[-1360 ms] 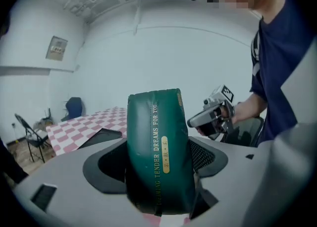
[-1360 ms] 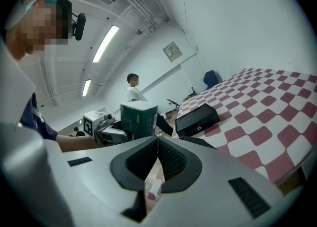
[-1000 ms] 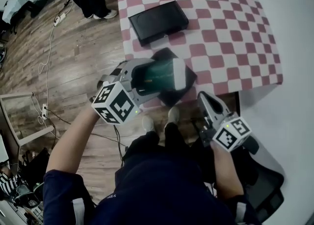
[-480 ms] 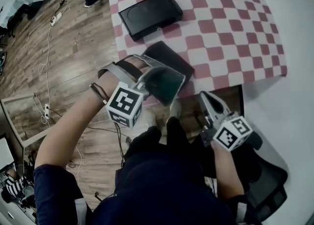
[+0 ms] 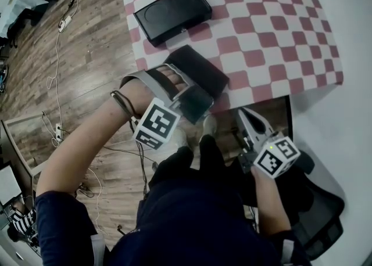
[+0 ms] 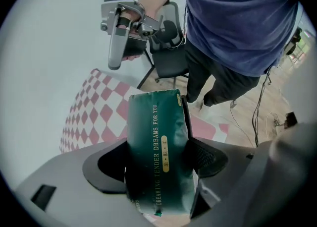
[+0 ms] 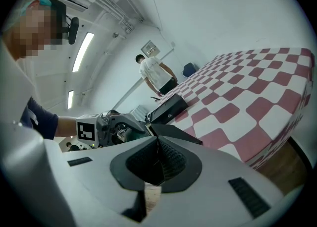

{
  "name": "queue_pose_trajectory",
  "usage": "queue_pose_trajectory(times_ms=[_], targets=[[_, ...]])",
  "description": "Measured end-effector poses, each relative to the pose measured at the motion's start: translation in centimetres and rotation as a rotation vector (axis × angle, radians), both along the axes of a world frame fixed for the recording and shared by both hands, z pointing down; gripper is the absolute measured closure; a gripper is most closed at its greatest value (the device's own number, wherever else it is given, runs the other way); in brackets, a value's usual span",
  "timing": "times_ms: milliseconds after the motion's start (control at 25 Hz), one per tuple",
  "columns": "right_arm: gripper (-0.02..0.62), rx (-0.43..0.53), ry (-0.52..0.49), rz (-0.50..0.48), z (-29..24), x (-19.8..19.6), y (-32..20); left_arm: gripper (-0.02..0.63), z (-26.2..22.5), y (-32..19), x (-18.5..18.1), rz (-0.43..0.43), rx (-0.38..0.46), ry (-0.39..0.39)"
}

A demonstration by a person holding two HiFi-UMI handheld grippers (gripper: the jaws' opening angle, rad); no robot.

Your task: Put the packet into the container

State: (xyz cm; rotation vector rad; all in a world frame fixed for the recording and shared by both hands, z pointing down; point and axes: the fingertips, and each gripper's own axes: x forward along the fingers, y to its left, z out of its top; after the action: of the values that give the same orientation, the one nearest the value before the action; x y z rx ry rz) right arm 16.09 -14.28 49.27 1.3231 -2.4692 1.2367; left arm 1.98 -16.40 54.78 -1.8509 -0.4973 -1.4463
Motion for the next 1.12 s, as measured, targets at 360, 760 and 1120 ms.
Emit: queue_pose_trajectory(times_ms=[360, 760, 1120], targets=[[0.578, -0.035, -0.003, 0.007, 1.4, 0.7, 0.1, 0.207, 1.9, 0.0, 0.1, 0.028, -0.045, -0.074], [0.578, -0.035, -0.004, -0.008, 1.6, 0.4, -0.4, 0.204, 1.6, -0.5, 0.4, -0.064, -0.117, -0.057], [0.578, 0.012, 0.008, -0.040, -0.6, -1.5, -0.8, 0.207, -2.2, -1.2, -0.1, -0.272, -0.138, 0.154]])
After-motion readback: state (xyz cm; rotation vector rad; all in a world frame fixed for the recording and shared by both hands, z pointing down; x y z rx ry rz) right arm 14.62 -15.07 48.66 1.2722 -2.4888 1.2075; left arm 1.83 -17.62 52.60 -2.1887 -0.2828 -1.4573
